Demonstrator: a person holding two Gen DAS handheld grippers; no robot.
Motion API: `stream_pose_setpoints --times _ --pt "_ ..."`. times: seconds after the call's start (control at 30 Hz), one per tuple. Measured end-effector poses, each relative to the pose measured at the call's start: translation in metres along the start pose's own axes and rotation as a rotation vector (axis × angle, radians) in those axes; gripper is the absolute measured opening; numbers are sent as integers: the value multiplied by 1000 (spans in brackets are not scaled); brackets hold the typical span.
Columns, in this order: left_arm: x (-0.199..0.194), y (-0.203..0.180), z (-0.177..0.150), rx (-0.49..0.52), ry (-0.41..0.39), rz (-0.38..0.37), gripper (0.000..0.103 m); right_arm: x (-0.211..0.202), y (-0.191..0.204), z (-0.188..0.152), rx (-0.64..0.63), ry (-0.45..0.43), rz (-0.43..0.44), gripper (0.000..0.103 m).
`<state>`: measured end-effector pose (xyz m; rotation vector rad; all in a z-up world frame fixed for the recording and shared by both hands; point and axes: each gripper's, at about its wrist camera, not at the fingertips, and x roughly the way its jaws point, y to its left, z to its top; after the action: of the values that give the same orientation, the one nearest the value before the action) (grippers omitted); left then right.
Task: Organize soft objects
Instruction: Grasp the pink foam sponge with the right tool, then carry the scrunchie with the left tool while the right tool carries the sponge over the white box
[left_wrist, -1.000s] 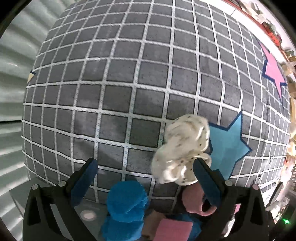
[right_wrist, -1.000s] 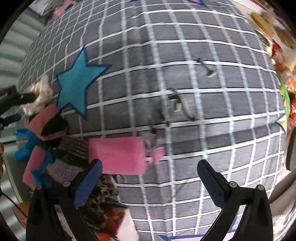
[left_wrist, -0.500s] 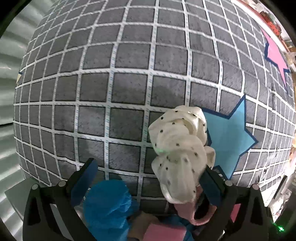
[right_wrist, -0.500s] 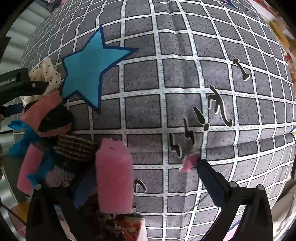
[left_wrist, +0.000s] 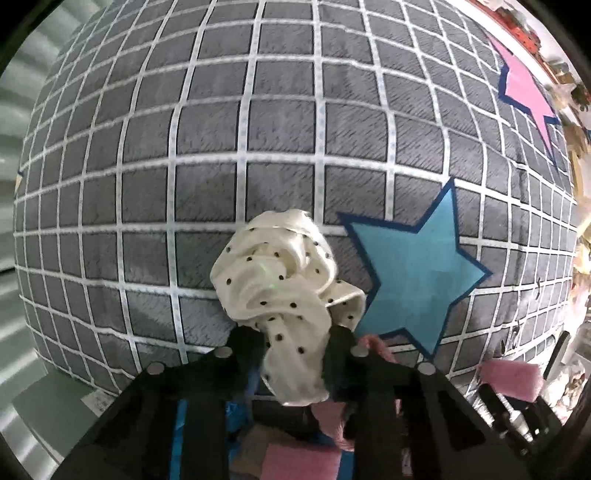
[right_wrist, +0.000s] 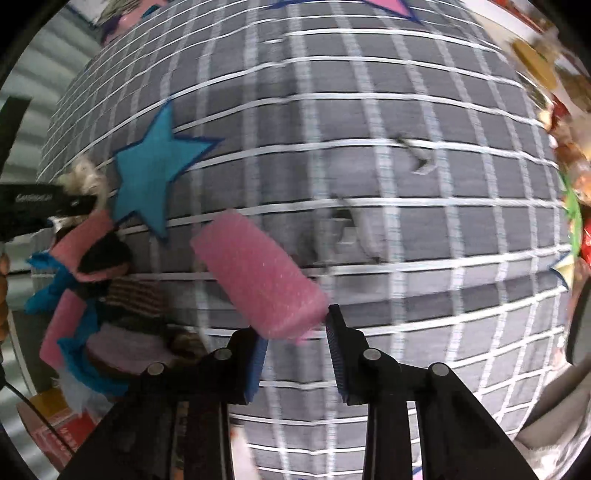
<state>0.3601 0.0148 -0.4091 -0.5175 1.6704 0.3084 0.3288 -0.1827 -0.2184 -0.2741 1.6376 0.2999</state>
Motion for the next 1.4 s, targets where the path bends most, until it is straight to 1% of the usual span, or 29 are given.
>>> stream_pose_setpoints --times 0.07,0.13,0.2,0.33,0.37,0.47,0.5,0.53,0.57,0.6,0.63,0.7,0.73,0.77,0.8,0.83,0.87,0.9,0.93,0.97,1.03,1.07,1.1,1.13,1.23,1.27,1.3,1.33,1.4 --pt "1 -10 1 -11 -23 -10 22 -5 -22 -1 35 -12 3 33" --pt "-3 -16 3 -21 -43 -16 22 -5 -21 -6 70 -22 30 33" --pt "-9 -27 2 -13 -69 -1 22 -4 -23 -11 100 -28 61 33" --pt "-26 -44 0 14 -125 16 22 -6 -10 -18 95 -43 77 33" --pt "-29 -48 0 19 -137 16 22 -5 0 -21 89 -46 79 33" --pt "-36 -59 0 27 -150 19 22 -8 -12 -10 89 -48 78 33" --pt "-38 -61 0 25 -151 15 22 -9 -32 4 100 -53 76 34" --pt "-41 -63 0 22 -152 13 22 -19 -51 3 118 -61 68 43" --pt "-52 -54 -8 21 -149 6 22 -21 -55 5 147 -70 54 57" --pt "-59 -52 -12 20 -149 1 22 -22 -62 9 183 -80 35 91" --pt "-67 -43 -12 19 -148 -2 22 -23 -81 24 212 -85 21 102" --pt "-96 -11 -27 23 -149 -15 22 -22 -82 32 276 -107 33 102" --pt "-114 12 -39 27 -149 -21 22 -19 -82 39 289 -103 39 102" --pt "-139 21 -56 29 -150 -26 22 -11 -81 50 294 -93 26 102" --pt "-178 38 -60 32 -148 -27 22 -4 -80 59 297 -80 7 102" --pt "-205 51 -62 37 -150 -26 22 3 -83 71 301 -65 -12 102" --pt "-209 48 -66 39 -160 -21 22 12 -76 77 307 -49 -25 102" --pt "-232 57 -70 41 -161 -26 22 20 -80 83 310 -44 -33 102" --pt "-240 47 -65 40 -168 -26 22 26 -81 83 310 -39 -47 97" --pt "-246 44 -70 43 -177 -25 22 31 -83 82 302 -35 -58 91" --pt "-265 47 -84 53 -186 -22 22 49 -77 83 268 -10 -57 63" --pt "-273 50 -89 59 -190 -21 22 58 -71 95 248 -10 -76 59" --pt "-276 45 -91 65 -198 -16 22 62 -65 89 219 -18 -88 50" --pt "-278 33 -91 72 -207 -12 22 63 -57 89 184 -22 -93 49" --pt "-293 12 -112 87 -225 -9 22 68 -65 76 158 -21 -54 48" --pt "-300 12 -116 93 -228 -8 22 64 -57 74 141 -36 -41 48" --pt "-306 6 -119 100 -235 -6 22 38 -90 65 122 -52 -32 48" --pt "-309 4 -120 107 -240 -5 22 12 -108 43 107 -64 -25 48" --pt "-314 1 -135 123 -247 -12 22 -7 -102 39 74 -87 -4 48"
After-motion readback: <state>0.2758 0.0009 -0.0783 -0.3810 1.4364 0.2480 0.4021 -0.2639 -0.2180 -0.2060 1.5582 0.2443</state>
